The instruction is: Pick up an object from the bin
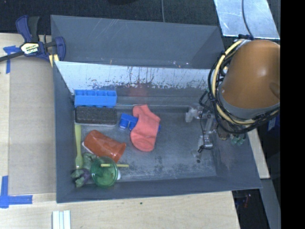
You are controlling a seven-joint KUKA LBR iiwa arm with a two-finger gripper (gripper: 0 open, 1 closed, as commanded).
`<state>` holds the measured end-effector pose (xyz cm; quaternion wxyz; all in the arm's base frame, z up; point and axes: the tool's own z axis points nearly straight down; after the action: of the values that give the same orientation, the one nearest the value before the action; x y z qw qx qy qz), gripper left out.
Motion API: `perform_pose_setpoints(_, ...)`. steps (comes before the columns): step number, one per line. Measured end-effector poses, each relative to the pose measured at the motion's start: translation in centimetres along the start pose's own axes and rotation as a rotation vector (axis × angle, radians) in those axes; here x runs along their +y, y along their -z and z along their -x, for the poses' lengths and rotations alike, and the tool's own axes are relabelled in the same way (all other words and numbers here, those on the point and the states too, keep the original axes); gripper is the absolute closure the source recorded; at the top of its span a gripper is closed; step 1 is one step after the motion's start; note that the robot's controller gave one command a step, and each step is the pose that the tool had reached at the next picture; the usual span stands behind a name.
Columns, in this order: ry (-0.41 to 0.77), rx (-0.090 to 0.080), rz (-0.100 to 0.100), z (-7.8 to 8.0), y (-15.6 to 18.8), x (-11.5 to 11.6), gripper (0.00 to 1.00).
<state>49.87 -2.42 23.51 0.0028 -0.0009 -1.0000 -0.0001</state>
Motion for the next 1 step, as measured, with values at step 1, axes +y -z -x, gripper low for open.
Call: perform_pose_setpoints(1, 0.0, -0.009, 0.0, 0.15, 0.43, 0.0, 0.0)
